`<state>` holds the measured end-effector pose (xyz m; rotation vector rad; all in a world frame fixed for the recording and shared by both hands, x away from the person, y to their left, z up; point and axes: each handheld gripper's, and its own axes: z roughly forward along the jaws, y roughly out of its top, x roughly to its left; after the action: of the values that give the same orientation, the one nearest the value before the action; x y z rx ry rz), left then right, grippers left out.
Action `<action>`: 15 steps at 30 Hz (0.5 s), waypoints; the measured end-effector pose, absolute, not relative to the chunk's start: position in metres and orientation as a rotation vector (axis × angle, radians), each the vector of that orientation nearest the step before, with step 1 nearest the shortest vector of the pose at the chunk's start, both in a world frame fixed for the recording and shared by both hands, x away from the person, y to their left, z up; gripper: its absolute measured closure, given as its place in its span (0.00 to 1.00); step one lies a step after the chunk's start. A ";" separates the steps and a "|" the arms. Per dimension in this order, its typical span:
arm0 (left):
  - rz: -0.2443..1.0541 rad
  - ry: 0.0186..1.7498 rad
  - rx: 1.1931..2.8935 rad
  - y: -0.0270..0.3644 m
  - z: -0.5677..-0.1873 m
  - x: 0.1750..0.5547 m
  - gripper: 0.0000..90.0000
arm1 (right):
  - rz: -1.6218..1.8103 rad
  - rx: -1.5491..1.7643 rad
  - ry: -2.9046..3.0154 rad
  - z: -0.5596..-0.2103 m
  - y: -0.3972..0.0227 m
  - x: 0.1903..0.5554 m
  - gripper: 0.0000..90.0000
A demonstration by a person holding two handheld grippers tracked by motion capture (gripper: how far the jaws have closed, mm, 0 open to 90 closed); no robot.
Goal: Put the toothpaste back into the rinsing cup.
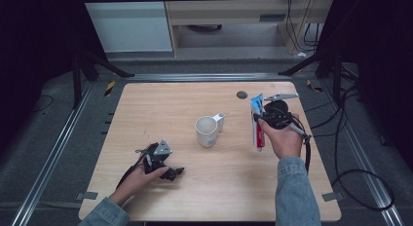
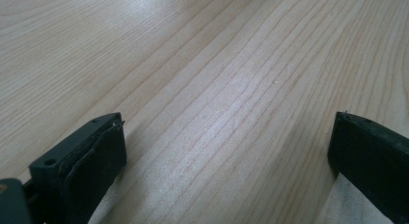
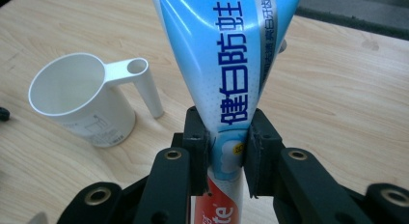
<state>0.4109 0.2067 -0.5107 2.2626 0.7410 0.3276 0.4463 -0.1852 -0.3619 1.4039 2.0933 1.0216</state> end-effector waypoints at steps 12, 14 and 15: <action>0.328 0.741 2.263 0.207 -0.511 0.411 0.00 | 1.156 1.330 1.968 -0.361 -0.164 0.436 0.82; 0.327 0.741 2.262 0.207 -0.511 0.411 0.00 | 1.166 1.326 1.962 -0.361 -0.163 0.435 0.82; 0.330 0.738 2.264 0.207 -0.511 0.411 0.00 | 1.172 1.324 1.957 -0.360 -0.161 0.435 0.82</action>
<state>0.4110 0.2068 -0.5107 2.2639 0.7379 0.3297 0.4354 -0.1607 -0.3604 1.3239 1.9569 1.1723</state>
